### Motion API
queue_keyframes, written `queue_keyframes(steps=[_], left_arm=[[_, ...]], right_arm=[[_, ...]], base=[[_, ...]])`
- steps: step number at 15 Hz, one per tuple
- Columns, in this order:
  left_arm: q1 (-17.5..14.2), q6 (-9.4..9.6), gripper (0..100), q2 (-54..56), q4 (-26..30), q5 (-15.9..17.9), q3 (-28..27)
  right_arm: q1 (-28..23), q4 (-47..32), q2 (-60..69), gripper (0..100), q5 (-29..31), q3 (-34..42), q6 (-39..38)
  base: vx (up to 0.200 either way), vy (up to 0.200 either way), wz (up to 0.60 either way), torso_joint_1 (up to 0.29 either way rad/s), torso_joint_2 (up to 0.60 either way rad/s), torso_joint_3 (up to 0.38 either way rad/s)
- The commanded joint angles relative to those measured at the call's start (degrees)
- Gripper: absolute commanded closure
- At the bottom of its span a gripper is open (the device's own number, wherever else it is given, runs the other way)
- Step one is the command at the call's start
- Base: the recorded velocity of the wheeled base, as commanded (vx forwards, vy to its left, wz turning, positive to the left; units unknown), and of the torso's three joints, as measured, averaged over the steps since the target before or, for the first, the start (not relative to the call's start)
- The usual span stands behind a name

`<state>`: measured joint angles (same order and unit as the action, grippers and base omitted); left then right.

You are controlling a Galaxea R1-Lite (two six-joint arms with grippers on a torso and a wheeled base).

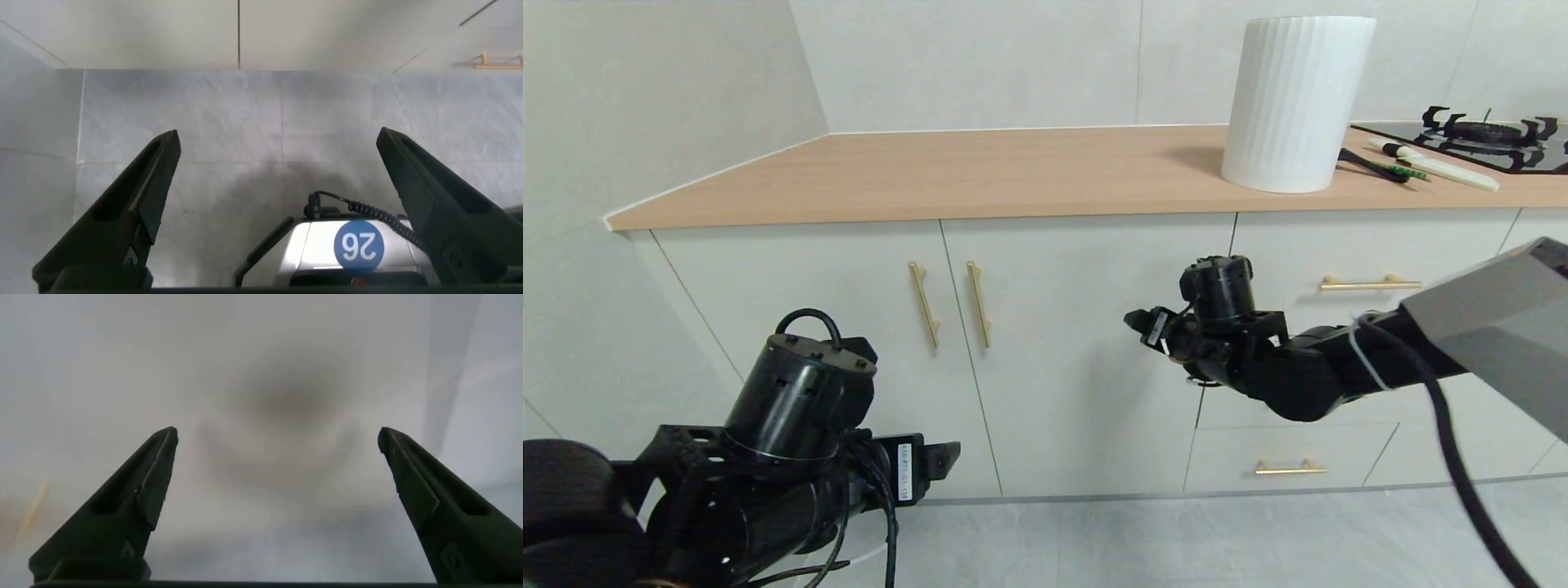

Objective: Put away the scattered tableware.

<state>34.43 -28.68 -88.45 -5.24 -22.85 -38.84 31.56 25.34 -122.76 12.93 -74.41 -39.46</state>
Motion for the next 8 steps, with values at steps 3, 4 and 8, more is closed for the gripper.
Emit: queue_keyframes(steps=[3,4,8], left_arm=[[0.03,0.03,0,0.04,-0.03,-0.01,-0.01],[0.03,0.03,0,0.21,-0.03,-0.01,-0.01],[0.03,2.32,0,5.22,-0.21,-0.27,-0.1]], right_arm=[[-0.1,-0.21,17.11,0,-14.87,15.17,4.74],[-0.01,-0.21,17.03,0,-12.93,15.17,5.01],[-1.68,0.58,20.98,0,-1.42,18.86,14.41]], base=[[0.0,0.0,0.0,0.0,0.0,0.0],[0.0,0.0,0.0,0.0,0.0,0.0],[0.0,0.0,0.0,0.0,0.0,0.0]])
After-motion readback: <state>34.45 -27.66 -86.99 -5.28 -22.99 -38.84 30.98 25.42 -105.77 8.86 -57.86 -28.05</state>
